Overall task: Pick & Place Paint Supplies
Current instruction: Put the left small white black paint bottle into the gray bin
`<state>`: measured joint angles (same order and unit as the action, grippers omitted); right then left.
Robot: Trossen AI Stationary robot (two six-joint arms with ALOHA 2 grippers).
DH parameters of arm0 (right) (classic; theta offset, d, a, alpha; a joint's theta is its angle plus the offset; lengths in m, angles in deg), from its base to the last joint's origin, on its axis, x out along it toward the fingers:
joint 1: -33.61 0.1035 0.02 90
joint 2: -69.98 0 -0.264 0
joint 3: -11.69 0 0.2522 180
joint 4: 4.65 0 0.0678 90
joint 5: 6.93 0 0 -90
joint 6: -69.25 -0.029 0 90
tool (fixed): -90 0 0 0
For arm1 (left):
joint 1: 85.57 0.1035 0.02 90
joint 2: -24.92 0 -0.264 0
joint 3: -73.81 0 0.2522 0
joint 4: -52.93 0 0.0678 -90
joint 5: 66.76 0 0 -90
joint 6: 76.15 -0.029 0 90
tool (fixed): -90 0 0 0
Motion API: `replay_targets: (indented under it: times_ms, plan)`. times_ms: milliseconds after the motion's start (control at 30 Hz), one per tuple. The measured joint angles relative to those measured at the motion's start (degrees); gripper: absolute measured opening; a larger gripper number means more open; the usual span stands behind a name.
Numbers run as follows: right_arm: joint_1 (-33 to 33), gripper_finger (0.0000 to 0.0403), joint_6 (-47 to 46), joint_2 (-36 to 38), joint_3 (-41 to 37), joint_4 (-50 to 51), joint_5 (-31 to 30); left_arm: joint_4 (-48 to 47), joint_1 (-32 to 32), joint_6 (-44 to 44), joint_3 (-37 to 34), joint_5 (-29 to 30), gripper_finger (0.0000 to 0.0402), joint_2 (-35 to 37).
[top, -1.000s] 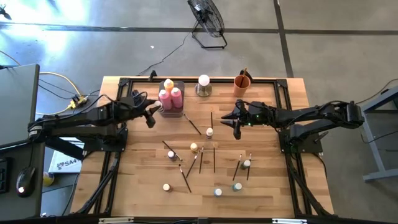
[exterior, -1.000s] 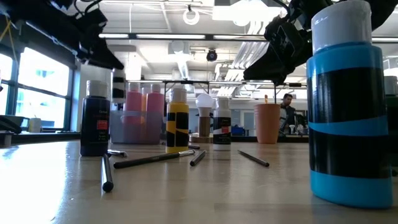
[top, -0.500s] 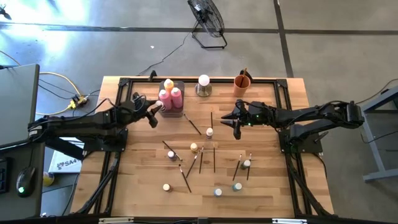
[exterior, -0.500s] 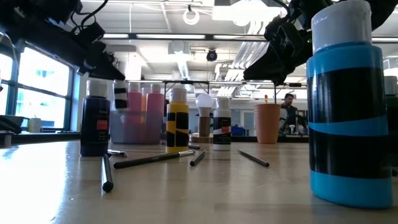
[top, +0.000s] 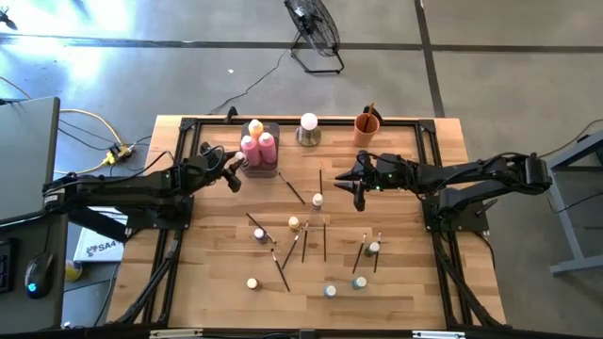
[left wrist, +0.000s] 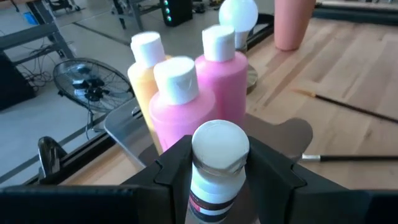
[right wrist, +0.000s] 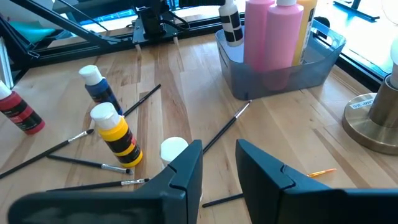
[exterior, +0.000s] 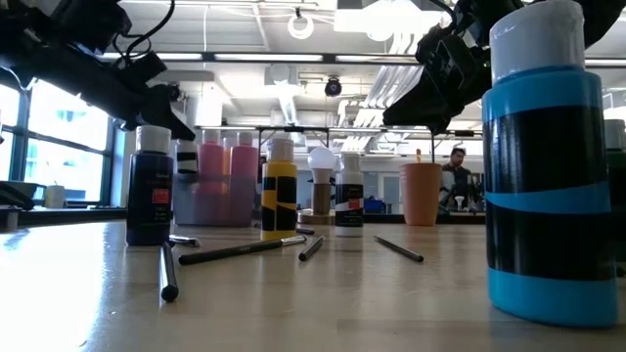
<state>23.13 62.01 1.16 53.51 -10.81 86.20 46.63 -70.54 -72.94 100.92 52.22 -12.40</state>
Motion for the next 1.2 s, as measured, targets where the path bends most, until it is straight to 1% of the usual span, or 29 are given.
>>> replay_targets:
  times_ms: [400,567,1067,1200]
  plan:
    - [0.0,0.0091,0.0,0.0,0.0,0.0,0.0,3.4,0.0,1.3,0.0,0.1,0.0129,-7.4]
    - [0.0,0.0091,0.0,0.0,0.0,0.0,0.0,3.3,0.0,3.1,0.0,0.2,0.0129,-9.0]
    - [0.0,0.0091,0.0,0.0,0.0,0.0,0.0,5.3,0.0,3.3,0.0,0.4,0.0129,-12.8]
    - [0.0,0.0091,0.0,0.0,0.0,0.0,0.0,5.7,0.0,4.6,0.0,0.5,0.0129,-14.3]
